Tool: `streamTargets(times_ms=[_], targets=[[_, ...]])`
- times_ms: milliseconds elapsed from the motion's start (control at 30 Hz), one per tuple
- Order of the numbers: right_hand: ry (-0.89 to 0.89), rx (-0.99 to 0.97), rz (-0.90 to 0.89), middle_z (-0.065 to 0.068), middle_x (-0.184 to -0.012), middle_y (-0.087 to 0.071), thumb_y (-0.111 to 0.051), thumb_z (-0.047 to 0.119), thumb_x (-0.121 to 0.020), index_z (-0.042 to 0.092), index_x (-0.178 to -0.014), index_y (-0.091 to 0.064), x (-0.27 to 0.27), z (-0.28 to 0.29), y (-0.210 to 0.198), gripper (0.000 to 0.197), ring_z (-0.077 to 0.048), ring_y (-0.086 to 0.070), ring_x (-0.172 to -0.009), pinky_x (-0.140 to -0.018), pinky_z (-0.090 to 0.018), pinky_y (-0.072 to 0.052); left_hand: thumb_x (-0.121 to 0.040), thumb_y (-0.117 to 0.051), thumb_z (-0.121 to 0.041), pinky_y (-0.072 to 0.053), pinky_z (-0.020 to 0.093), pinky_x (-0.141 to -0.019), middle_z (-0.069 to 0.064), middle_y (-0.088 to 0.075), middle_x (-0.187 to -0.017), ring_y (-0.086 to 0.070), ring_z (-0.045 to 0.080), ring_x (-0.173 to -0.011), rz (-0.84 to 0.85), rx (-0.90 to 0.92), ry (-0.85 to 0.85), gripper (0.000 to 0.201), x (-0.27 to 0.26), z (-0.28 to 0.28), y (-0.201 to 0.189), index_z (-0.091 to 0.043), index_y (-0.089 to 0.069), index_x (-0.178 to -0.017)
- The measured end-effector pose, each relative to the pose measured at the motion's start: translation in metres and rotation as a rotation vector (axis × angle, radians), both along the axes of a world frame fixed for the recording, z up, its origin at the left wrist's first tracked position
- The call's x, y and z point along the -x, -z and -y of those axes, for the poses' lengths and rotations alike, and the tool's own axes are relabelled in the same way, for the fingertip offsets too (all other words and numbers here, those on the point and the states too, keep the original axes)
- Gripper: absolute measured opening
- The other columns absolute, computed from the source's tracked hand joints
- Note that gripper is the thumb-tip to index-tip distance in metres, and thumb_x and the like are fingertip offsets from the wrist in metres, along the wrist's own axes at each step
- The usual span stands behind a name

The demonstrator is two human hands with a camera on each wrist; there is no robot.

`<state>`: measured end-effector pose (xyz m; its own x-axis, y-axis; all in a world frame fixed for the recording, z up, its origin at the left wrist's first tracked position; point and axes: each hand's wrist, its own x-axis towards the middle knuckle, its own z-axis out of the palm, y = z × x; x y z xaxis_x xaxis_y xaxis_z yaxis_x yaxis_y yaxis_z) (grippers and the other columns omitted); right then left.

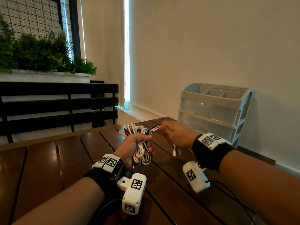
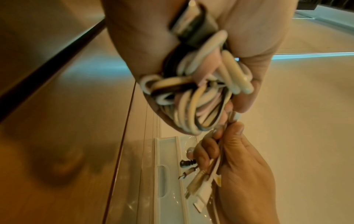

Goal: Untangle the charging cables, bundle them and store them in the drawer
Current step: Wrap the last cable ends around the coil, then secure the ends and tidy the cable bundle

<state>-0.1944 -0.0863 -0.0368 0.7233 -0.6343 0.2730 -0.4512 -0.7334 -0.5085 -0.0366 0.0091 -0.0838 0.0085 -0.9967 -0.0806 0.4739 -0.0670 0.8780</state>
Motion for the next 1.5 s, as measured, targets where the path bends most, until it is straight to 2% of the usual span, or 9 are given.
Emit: streamTargets(times_ms=[300,567,767,900,967,1133,1233,1333,1500], targets=[[0.015,-0.304,0.364,0.001,-0.059,-0.044,-0.034,0.034,-0.102,0.016,-0.083,-0.051,-0.018,-0.013,0.034,0.031,-0.013,-0.041,-0.050,-0.052,-0.033,-0.037,-0.071,-0.064,-0.015,-0.051,0.026,-0.052,0.005,-0.053,-0.057,-0.059,0.018,-0.048,-0.029,0.010,-0.033,0.012,0.006,0.001,0.000,-0.007,-0.058,-0.063],[0.002,-0.345,0.123,-0.008,-0.076,-0.060,-0.036,0.030,-0.103,0.012,-0.092,-0.057,-0.020,-0.021,0.018,0.030,-0.021,-0.056,-0.067,-0.070,-0.040,-0.050,-0.075,-0.058,-0.021,-0.047,0.031,-0.066,0.011,-0.059,-0.060,-0.059,0.023,-0.057,-0.121,0.046,-0.019,0.028,0.003,0.002,0.002,-0.004,-0.065,-0.055],[0.049,-0.420,0.006,-0.002,-0.074,-0.063,-0.034,0.040,-0.102,0.010,-0.091,-0.061,-0.018,-0.026,0.012,0.042,-0.014,-0.061,-0.066,-0.068,-0.031,-0.049,-0.085,-0.056,-0.023,-0.050,0.042,-0.081,0.020,-0.066,-0.092,-0.064,0.034,-0.080,-0.169,0.047,0.038,0.029,0.005,0.000,0.002,0.000,-0.073,-0.090],[0.049,-0.349,-0.101,-0.014,-0.101,-0.070,-0.033,0.048,-0.100,0.007,-0.103,-0.068,-0.019,-0.026,0.010,0.054,-0.031,-0.066,-0.096,-0.093,-0.046,-0.051,-0.088,-0.055,-0.024,-0.049,0.039,-0.075,0.011,-0.059,-0.080,-0.059,0.028,-0.073,-0.216,0.040,0.017,0.025,0.007,-0.001,0.002,-0.005,-0.067,-0.079],[0.065,-0.292,-0.177,-0.017,-0.107,-0.068,-0.033,0.044,-0.101,0.006,-0.106,-0.067,-0.019,-0.027,0.007,0.051,-0.031,-0.064,-0.101,-0.094,-0.046,-0.048,-0.086,-0.056,-0.022,-0.047,0.037,-0.073,0.009,-0.057,-0.074,-0.057,0.025,-0.068,-0.218,0.052,0.011,0.023,0.009,-0.001,0.001,-0.006,-0.065,-0.073],[0.065,-0.232,-0.248,-0.008,-0.080,-0.060,-0.041,0.035,-0.101,0.003,-0.095,-0.064,-0.019,-0.032,-0.003,0.040,-0.018,-0.054,-0.069,-0.062,-0.026,-0.043,-0.083,-0.053,-0.014,-0.050,0.039,-0.071,0.010,-0.057,-0.075,-0.057,0.027,-0.069,-0.198,0.093,0.016,0.012,0.011,-0.001,0.001,-0.008,-0.062,-0.088],[0.062,-0.216,-0.285,-0.003,-0.073,-0.059,-0.044,0.035,-0.100,0.009,-0.088,-0.063,-0.016,-0.035,-0.006,0.035,-0.014,-0.055,-0.064,-0.059,-0.023,-0.043,-0.083,-0.053,-0.013,-0.050,0.041,-0.074,0.012,-0.061,-0.077,-0.061,0.028,-0.070,-0.184,0.104,0.018,0.014,0.010,0.000,0.004,-0.010,-0.065,-0.090],[0.038,-0.300,-0.330,-0.004,-0.070,-0.058,-0.046,0.022,-0.100,0.002,-0.095,-0.061,-0.012,-0.035,-0.009,0.026,-0.015,-0.058,-0.062,-0.060,-0.023,-0.048,-0.083,-0.052,-0.014,-0.049,0.037,-0.069,0.012,-0.058,-0.074,-0.059,0.026,-0.064,-0.173,0.102,0.024,0.016,0.010,0.000,0.005,-0.010,-0.067,-0.085],[0.057,-0.365,-0.196,-0.010,-0.069,-0.065,-0.057,0.011,-0.093,0.001,-0.091,-0.065,-0.010,-0.032,-0.007,0.013,-0.016,-0.064,-0.057,-0.065,-0.029,-0.059,-0.082,-0.052,-0.016,-0.053,0.038,-0.068,0.015,-0.063,-0.078,-0.063,0.030,-0.067,-0.167,0.113,0.049,0.020,0.012,-0.001,0.005,-0.007,-0.068,-0.090]])
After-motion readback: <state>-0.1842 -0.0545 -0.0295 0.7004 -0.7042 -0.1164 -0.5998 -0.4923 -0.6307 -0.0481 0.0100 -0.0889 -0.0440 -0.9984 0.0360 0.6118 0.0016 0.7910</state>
